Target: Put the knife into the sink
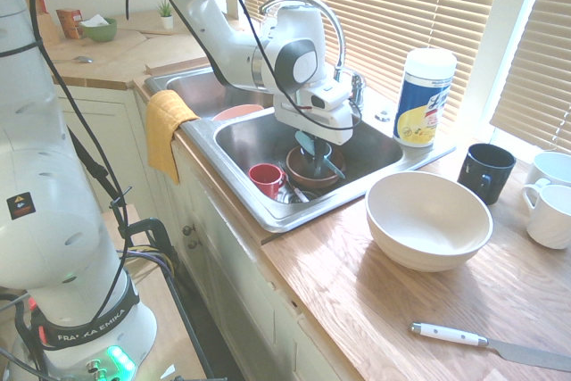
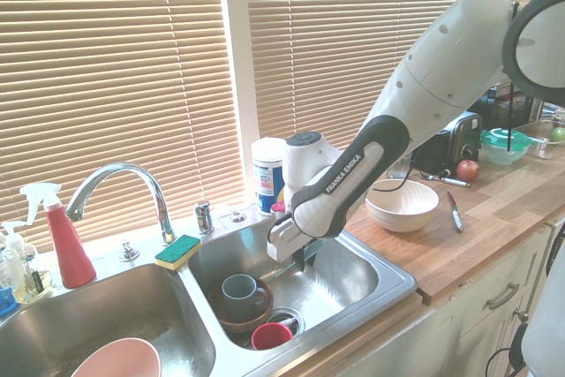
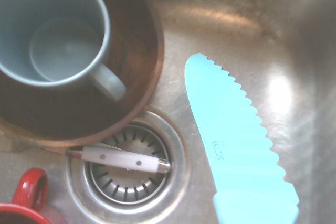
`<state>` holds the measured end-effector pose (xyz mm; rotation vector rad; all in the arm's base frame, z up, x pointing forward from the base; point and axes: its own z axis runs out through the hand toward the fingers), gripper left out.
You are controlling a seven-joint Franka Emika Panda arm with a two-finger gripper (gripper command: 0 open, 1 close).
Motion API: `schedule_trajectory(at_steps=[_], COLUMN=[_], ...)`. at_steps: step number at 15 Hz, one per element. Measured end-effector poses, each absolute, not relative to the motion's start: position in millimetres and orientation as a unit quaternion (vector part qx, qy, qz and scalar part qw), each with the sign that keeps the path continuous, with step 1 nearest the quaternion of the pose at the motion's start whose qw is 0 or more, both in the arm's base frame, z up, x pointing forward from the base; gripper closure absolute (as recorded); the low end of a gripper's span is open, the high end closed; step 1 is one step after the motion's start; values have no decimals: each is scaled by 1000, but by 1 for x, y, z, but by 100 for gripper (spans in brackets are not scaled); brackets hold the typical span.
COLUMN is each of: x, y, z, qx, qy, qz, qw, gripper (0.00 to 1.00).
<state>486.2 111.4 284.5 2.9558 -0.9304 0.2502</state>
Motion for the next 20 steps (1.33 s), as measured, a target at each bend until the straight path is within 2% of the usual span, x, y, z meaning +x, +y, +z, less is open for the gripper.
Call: schedule_trajectory(at_steps=[12, 13, 20], x=[527, 526, 521], y=[110, 107, 99], z=[223, 216, 187], qx=[950, 949, 946], qy=[-305, -307, -319], qz=[51, 46, 21], qw=[41, 45, 57], gripper=[100, 0, 0])
